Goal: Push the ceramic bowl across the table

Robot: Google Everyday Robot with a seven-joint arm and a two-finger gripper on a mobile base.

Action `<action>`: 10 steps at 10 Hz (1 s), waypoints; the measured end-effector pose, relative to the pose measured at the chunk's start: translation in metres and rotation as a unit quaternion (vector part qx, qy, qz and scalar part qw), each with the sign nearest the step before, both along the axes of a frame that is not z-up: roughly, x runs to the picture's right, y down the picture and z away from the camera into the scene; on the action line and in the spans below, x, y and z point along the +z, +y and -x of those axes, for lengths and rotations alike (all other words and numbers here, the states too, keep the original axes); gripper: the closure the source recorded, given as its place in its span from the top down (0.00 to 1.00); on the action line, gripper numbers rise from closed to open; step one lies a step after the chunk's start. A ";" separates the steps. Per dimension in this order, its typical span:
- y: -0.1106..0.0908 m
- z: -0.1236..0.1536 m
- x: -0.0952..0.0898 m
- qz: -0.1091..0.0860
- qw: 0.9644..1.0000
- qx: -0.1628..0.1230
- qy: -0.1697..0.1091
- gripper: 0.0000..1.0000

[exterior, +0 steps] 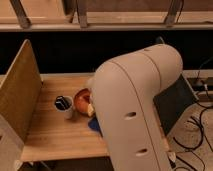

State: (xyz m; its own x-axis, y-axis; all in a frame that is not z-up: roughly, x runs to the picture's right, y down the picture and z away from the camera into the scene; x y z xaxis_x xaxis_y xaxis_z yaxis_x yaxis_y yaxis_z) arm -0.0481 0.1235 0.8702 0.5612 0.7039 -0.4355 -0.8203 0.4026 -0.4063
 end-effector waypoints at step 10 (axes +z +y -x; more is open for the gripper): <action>-0.037 0.028 0.027 -0.056 0.997 -0.012 -0.055 0.63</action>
State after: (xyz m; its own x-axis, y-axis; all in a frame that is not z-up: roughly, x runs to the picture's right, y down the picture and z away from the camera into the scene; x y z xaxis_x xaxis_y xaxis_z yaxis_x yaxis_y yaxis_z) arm -0.0765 0.0869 0.8971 0.6178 0.7306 -0.2908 -0.7635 0.4688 -0.4443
